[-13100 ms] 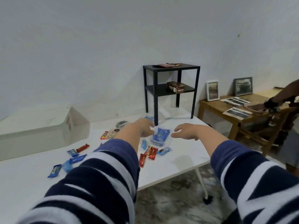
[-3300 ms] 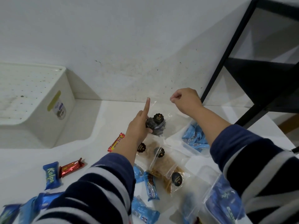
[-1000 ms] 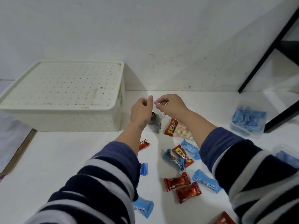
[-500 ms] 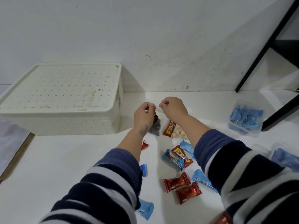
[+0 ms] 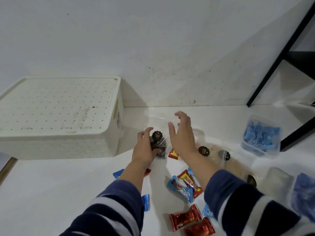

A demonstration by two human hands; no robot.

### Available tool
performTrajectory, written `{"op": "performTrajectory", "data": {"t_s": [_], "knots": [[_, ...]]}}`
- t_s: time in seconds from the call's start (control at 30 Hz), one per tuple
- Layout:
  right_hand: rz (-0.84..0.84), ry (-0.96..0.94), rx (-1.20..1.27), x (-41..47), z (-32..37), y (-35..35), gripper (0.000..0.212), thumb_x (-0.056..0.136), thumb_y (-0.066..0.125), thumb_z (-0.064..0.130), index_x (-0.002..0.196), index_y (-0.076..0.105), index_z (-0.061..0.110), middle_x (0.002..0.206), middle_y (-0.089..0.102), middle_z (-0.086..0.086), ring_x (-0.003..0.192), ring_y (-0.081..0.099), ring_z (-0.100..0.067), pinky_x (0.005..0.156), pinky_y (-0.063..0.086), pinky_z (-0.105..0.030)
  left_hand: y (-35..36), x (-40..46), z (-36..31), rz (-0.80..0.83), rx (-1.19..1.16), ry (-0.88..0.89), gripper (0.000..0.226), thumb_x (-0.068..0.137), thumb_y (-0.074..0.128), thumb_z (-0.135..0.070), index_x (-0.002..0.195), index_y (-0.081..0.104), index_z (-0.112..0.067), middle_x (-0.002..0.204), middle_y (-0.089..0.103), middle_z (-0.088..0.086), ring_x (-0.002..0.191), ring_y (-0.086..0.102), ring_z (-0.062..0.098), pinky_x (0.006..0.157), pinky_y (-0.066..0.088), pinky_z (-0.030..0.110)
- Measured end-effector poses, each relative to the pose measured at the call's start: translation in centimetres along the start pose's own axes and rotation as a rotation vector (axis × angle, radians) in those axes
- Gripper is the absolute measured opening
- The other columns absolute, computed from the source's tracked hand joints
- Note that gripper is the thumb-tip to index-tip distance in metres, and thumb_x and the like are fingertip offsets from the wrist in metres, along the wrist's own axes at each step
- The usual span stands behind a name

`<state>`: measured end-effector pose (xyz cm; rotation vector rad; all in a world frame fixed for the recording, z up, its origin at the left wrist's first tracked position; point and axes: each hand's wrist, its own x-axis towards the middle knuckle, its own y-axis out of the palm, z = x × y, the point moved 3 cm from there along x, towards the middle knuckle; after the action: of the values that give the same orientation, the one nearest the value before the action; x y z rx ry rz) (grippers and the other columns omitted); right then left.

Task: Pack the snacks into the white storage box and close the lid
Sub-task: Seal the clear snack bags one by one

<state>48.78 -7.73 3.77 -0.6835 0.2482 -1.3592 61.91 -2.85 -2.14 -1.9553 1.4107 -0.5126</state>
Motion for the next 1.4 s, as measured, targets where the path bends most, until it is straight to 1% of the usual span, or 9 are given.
{"op": "performTrajectory", "data": {"t_s": [0.07, 0.13, 0.3, 0.6, 0.77, 0.93, 1.03, 1.17, 1.4], "knots": [[0.055, 0.010, -0.098, -1.2, -1.3, 1.1, 0.035, 0.097, 0.047, 0.014, 0.130, 0.039, 0.024, 0.136, 0.034, 0.000, 0.091, 0.058, -0.016, 0.073, 0.048, -0.028, 0.2, 0.4, 0.3, -0.020, -0.022, -0.016, 0.084, 0.077, 0.077, -0.014, 0.142, 0.026, -0.030, 0.143, 0.029, 0.002, 0.117, 0.054, 0.024, 0.092, 0.050, 0.038], [0.186, 0.091, -0.071, -1.2, -2.6, 2.8, 0.042, 0.097, 0.044, 0.009, 0.134, 0.041, 0.029, 0.137, 0.035, -0.001, 0.085, 0.056, -0.015, 0.075, 0.050, -0.028, 0.2, 1.0, 0.6, -0.044, -0.049, -0.013, 0.085, 0.075, 0.078, -0.014, 0.141, 0.027, -0.031, 0.141, 0.029, 0.000, 0.115, 0.053, 0.022, 0.087, 0.051, 0.035], [0.283, 0.203, 0.101, 3.4, -2.8, 5.5, 0.053, 0.095, 0.045, 0.004, 0.141, 0.041, 0.031, 0.139, 0.044, -0.004, 0.111, 0.058, -0.022, 0.096, 0.045, -0.026, 0.0, 4.1, 0.4, -0.119, -0.103, 0.000, 0.081, 0.076, 0.077, -0.014, 0.140, 0.030, -0.029, 0.141, 0.029, -0.001, 0.114, 0.054, 0.018, 0.087, 0.048, 0.029], [0.290, 0.097, 0.103, 15.3, -3.4, 6.7, 0.060, 0.094, 0.038, -0.004, 0.147, 0.035, 0.024, 0.151, 0.035, -0.005, 0.138, 0.037, -0.020, 0.102, 0.027, -0.017, -0.9, 15.6, -1.4, -0.193, -0.131, 0.076, 0.079, 0.079, 0.073, -0.007, 0.142, 0.029, -0.027, 0.142, 0.030, 0.003, 0.124, 0.047, 0.021, 0.098, 0.038, 0.026], [0.343, 0.149, 0.116, 16.5, -4.2, 6.9, 0.070, 0.090, 0.039, -0.011, 0.150, 0.029, 0.023, 0.153, 0.032, -0.005, 0.140, 0.033, -0.021, 0.098, 0.028, -0.016, 0.4, 17.3, -0.8, -0.110, -0.164, 0.014, 0.087, 0.081, 0.073, -0.010, 0.149, 0.022, -0.024, 0.148, 0.022, 0.008, 0.135, 0.035, 0.023, 0.110, 0.029, 0.028], [0.374, 0.150, 0.005, 15.0, -4.8, 5.5, 0.057, 0.092, 0.042, -0.004, 0.144, 0.040, 0.020, 0.145, 0.040, -0.010, 0.129, 0.045, -0.027, 0.106, 0.035, -0.029, 0.4, 16.3, -0.3, -0.135, -0.087, -0.002, 0.085, 0.080, 0.075, -0.018, 0.148, 0.024, -0.023, 0.154, 0.011, 0.009, 0.141, 0.025, 0.029, 0.114, 0.024, 0.034], [0.395, 0.195, -0.033, 13.2, -5.8, 3.4, 0.049, 0.095, 0.043, 0.002, 0.138, 0.047, 0.023, 0.143, 0.042, -0.007, 0.124, 0.049, -0.025, 0.097, 0.041, -0.027, 1.4, 14.0, -0.7, -0.157, 0.054, 0.065, 0.078, 0.083, 0.070, -0.035, 0.147, 0.027, -0.023, 0.153, 0.014, 0.008, 0.142, 0.017, 0.028, 0.111, 0.029, 0.039], [0.412, 0.253, -0.114, 10.5, -6.5, -0.4, 0.039, 0.098, 0.042, 0.009, 0.134, 0.052, 0.020, 0.139, 0.047, -0.007, 0.116, 0.054, -0.026, 0.079, 0.042, -0.023, 3.3, 10.4, -2.0, -0.068, 0.076, 0.188, 0.068, 0.085, 0.065, -0.041, 0.143, 0.037, -0.019, 0.146, 0.028, 0.007, 0.137, 0.023, 0.023, 0.111, 0.031, 0.036], [0.371, 0.366, -0.190, 4.8, -7.1, -7.9, 0.035, 0.097, 0.046, 0.014, 0.129, 0.055, 0.022, 0.136, 0.051, -0.006, 0.114, 0.054, -0.020, 0.081, 0.037, -0.021, 6.3, 4.4, -6.1, 0.312, 0.097, 0.322, 0.056, 0.085, 0.067, -0.040, 0.135, 0.046, -0.028, 0.139, 0.042, -0.004, 0.134, 0.032, 0.015, 0.104, 0.028, 0.021]]}}
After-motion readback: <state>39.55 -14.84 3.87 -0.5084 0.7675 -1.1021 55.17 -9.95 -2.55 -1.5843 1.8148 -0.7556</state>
